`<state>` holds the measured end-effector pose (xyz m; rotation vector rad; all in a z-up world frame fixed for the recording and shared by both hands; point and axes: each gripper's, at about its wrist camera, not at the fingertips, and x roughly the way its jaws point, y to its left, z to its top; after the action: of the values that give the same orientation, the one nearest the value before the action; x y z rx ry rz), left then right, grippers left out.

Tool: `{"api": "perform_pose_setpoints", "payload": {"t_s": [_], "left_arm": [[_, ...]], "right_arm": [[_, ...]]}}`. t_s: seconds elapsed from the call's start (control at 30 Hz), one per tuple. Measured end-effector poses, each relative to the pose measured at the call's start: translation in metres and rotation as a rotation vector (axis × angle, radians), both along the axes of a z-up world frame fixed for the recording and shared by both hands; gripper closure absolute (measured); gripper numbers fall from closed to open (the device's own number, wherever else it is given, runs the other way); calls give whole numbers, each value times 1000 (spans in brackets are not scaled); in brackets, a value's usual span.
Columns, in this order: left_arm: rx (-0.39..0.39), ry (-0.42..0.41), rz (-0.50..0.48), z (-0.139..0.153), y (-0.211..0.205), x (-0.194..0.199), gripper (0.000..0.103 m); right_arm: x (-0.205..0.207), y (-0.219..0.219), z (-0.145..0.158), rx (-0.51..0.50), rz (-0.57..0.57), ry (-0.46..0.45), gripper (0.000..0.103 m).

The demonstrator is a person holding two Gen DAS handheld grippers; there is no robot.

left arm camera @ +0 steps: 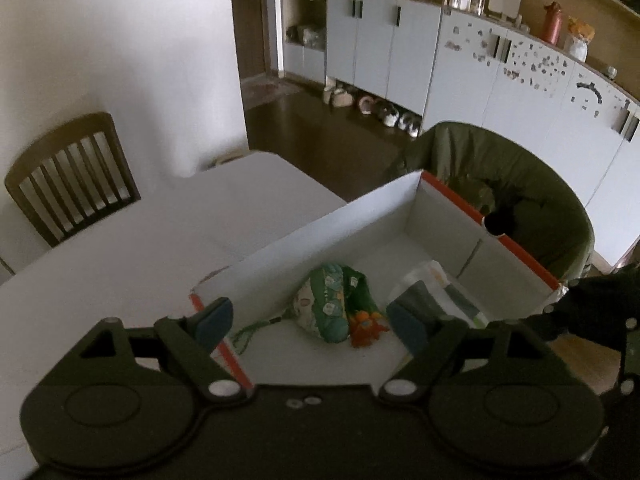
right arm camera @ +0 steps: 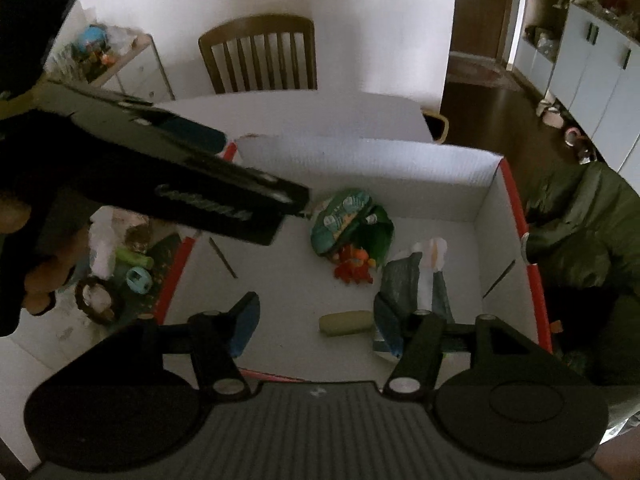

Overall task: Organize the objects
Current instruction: 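Withdraw both tools from the box back toward the pile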

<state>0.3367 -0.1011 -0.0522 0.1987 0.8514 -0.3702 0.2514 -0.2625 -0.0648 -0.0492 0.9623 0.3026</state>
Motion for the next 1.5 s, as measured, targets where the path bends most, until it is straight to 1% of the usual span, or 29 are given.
{"api": "perform_pose_setpoints", "payload": {"t_s": [0.07,0.13,0.27,0.37,0.43,0.5,0.57,0.67,0.73,0.8,0.9,1.07,1.27,1.5], "left_arm": [[-16,-7,-1,6,6,-7,17],[-22,-19,-1,11,11,-14,16],[-38,-47,5,22,25,-30,14],[-68,-51,15,28,37,-41,10],[-71,-62,23,31,43,-49,5],[-71,-78,24,34,49,-57,4],[-74,-90,26,36,55,-64,2],[-98,-95,41,40,67,-74,1],[-111,-102,52,42,74,-80,1],[-114,-112,58,43,80,-85,1],[-121,-118,74,45,89,-93,1],[-147,-116,101,46,104,-103,1],[-174,-123,131,45,122,-119,1],[-141,-152,176,35,147,-139,1]], "right_arm": [[-5,0,5,13,-3,-11,41],[-11,0,11,25,-6,-26,37],[-23,7,22,13,0,-81,35],[-31,9,30,34,1,-103,31],[-35,10,35,58,-4,-115,31],[-39,11,39,86,-15,-131,30],[-43,15,42,98,-23,-151,27],[-50,20,45,112,-23,-178,26],[-55,24,47,127,-20,-188,24],[-59,28,49,136,-19,-203,22],[-67,36,52,135,-15,-231,21],[-76,49,54,149,-2,-242,21],[-85,56,55,186,-18,-255,20],[-93,67,57,219,-20,-267,16]]}}
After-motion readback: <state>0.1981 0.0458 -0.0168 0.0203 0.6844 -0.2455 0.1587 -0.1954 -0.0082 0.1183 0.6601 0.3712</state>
